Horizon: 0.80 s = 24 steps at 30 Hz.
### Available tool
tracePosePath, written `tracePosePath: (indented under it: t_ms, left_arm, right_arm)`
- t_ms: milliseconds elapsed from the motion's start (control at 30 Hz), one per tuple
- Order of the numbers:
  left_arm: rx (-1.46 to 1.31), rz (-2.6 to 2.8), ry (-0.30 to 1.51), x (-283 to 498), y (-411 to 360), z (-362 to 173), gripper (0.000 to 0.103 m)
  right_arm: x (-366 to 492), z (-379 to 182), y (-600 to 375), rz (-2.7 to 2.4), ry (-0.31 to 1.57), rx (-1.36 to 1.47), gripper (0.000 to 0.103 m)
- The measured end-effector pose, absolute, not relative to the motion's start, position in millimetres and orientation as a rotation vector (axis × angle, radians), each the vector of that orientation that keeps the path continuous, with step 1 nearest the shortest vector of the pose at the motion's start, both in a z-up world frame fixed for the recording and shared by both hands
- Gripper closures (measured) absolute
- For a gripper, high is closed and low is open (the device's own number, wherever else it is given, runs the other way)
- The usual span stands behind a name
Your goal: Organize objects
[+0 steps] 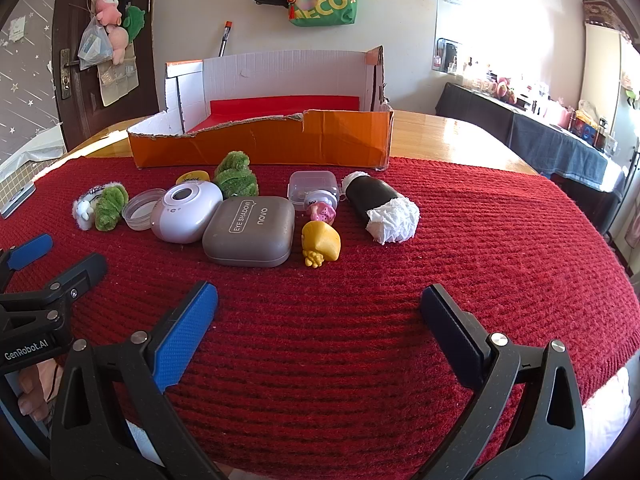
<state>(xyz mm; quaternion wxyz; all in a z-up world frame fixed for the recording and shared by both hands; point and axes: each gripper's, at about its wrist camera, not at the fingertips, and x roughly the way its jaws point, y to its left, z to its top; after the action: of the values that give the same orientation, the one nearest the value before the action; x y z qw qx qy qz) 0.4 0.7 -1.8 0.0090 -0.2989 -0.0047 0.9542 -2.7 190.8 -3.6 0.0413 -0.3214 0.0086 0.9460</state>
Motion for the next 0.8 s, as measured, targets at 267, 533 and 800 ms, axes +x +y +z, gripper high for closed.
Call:
tracePosePath:
  t_ms: [267, 533, 800]
  left_arm:
    - [-0.935, 2.976, -0.015, 0.1, -1.0, -1.0, 0.0]
    - [-0.934, 2.973, -0.015, 0.0, -0.9, -0.8, 0.0]
    - [-0.934, 2.971, -0.014, 0.9, -1.7, -0.6, 0.0]
  right_arm:
    - [-2.9, -3.6, 190.6, 2.894, 0.028, -0.983, 0.0]
    - [-3.8, -4.1, 189.7, 2.892, 0.029, -0.982, 0.0]
    - [-4.1, -4.1, 189.5, 2.89, 0.031, -0.981, 0.0]
